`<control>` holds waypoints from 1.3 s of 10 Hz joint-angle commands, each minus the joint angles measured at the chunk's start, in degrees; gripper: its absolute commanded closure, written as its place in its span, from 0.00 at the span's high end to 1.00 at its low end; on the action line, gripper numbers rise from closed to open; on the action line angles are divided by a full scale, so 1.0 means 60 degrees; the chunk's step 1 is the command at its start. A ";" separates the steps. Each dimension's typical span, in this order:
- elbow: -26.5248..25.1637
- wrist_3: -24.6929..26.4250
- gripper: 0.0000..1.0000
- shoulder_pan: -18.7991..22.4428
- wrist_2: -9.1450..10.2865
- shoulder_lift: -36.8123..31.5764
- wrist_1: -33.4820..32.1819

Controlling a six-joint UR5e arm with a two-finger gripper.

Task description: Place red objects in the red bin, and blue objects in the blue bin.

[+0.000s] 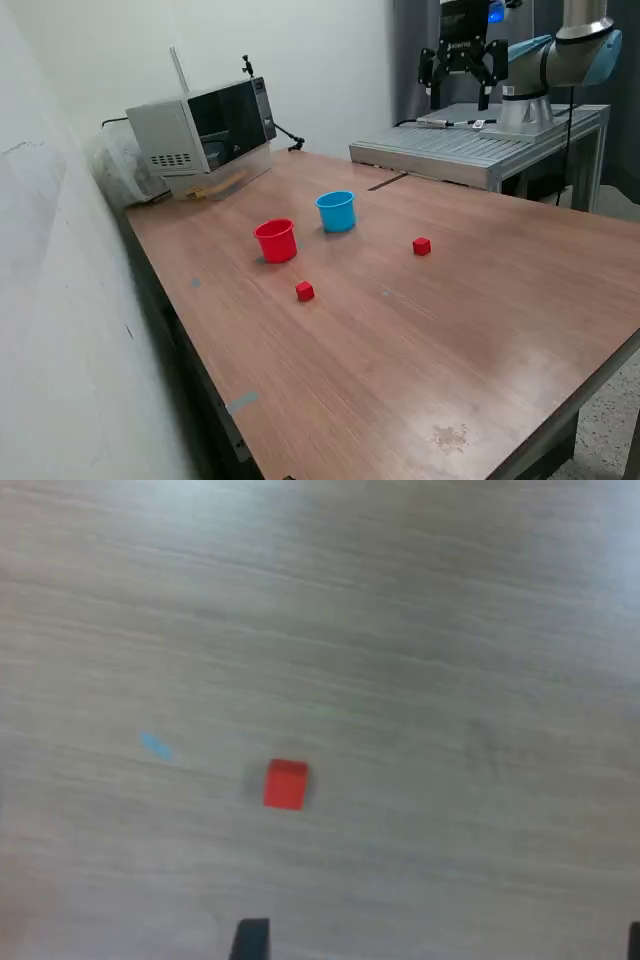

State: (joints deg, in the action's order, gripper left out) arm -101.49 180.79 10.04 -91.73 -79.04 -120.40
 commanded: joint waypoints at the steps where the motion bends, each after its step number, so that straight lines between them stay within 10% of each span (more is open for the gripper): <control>1: -0.0048 0.0000 1.00 -0.0134 0.0069 0.1506 -0.1169; 13: -0.0004 0.0703 1.00 -0.1000 0.0069 0.3973 -0.2932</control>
State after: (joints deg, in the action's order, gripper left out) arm -101.68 185.00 4.04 -91.36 -56.01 -137.83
